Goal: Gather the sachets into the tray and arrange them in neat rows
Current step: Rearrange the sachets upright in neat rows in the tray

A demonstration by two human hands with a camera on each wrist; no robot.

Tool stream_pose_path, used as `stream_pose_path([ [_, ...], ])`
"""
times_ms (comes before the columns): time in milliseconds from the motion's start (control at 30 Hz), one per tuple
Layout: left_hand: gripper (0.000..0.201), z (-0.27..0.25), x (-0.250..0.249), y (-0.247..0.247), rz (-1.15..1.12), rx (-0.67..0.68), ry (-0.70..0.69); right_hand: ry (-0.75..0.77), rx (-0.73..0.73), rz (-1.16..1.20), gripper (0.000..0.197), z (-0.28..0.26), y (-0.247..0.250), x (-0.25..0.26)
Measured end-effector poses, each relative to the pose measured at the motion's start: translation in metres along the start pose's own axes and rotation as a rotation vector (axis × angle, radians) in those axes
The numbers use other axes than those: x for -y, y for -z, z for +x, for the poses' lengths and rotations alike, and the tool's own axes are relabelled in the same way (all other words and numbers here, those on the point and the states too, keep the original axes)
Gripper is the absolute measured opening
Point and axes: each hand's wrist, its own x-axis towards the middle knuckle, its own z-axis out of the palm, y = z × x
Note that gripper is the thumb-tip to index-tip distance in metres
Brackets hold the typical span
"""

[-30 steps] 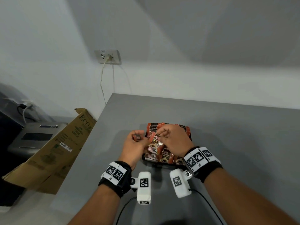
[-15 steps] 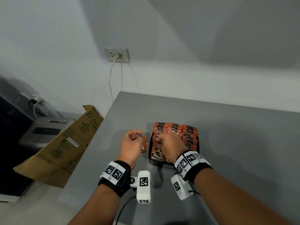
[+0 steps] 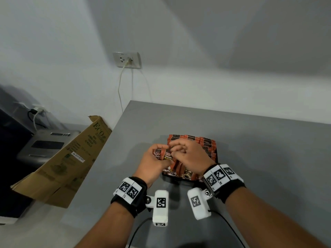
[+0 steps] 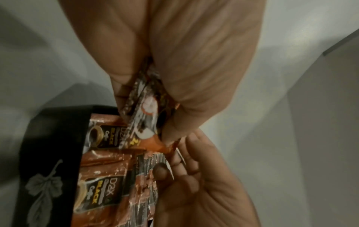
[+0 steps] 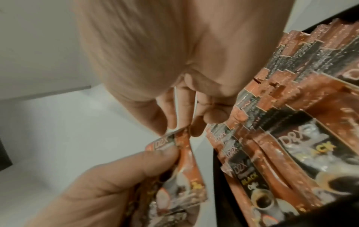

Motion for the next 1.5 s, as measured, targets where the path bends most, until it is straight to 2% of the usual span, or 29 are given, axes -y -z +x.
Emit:
stream_pose_path([
  [67, 0.041, 0.000, -0.001, -0.006, 0.000, 0.002, 0.006, 0.008, -0.031, -0.067, 0.019, 0.003, 0.005, -0.004],
  [167, 0.021, 0.006, -0.007, -0.007, -0.081, -0.175, 0.025, -0.051, -0.126, -0.130, 0.015, 0.007, 0.012, -0.019],
  [267, 0.028, 0.012, -0.010, 0.002, -0.167, -0.297, 0.048, -0.099, -0.108, -0.203, 0.015, 0.005, 0.008, -0.028],
  [400, 0.035, 0.010, -0.013, 0.005, -0.183, -0.302, 0.061, -0.047, -0.049, -0.235, 0.019, 0.001, -0.009, -0.028],
  [633, 0.028, 0.005, -0.008, 0.007, -0.113, -0.298, 0.018, 0.029, -0.050, -0.221, 0.028, 0.011, -0.010, -0.022],
  [800, 0.038, 0.004, -0.009, 0.005, -0.082, -0.265, -0.025, -0.025, 0.026, -0.301, 0.027, 0.010, -0.021, -0.032],
  [900, 0.035, 0.005, -0.006, 0.003, -0.043, -0.245, -0.029, -0.006, 0.077, -0.381, 0.031, 0.008, -0.026, -0.035],
  [1000, 0.029, 0.004, -0.002, 0.001, 0.024, -0.203, -0.025, 0.027, -0.003, -0.380, 0.023, 0.006, -0.017, -0.035],
  [1067, 0.031, 0.004, 0.001, 0.002, 0.066, -0.164, -0.025, -0.033, -0.070, -0.368, 0.022, 0.004, -0.002, -0.031],
  [1167, 0.034, 0.005, 0.000, -0.002, 0.123, -0.109, -0.043, -0.113, -0.102, -0.208, 0.025, -0.004, 0.020, -0.025],
  [1233, 0.030, 0.004, -0.003, -0.011, 0.166, -0.010, -0.083, -0.135, -0.002, -0.024, 0.033, -0.013, 0.024, -0.018],
  [1300, 0.026, 0.003, -0.007, -0.022, 0.211, 0.096, -0.123, -0.107, 0.054, 0.022, 0.034, -0.020, 0.025, -0.014],
  [1367, 0.026, 0.003, -0.010, -0.029, 0.262, 0.127, -0.160, -0.088, -0.030, -0.039, 0.028, -0.024, 0.034, -0.017],
  [1433, 0.030, 0.005, -0.011, -0.028, 0.333, 0.123, -0.170, -0.139, -0.130, -0.116, 0.029, -0.028, 0.053, -0.025],
  [1500, 0.034, 0.007, -0.011, -0.024, 0.516, 0.119, -0.202, -0.189, -0.158, -0.209, 0.025, -0.038, 0.069, -0.032],
])
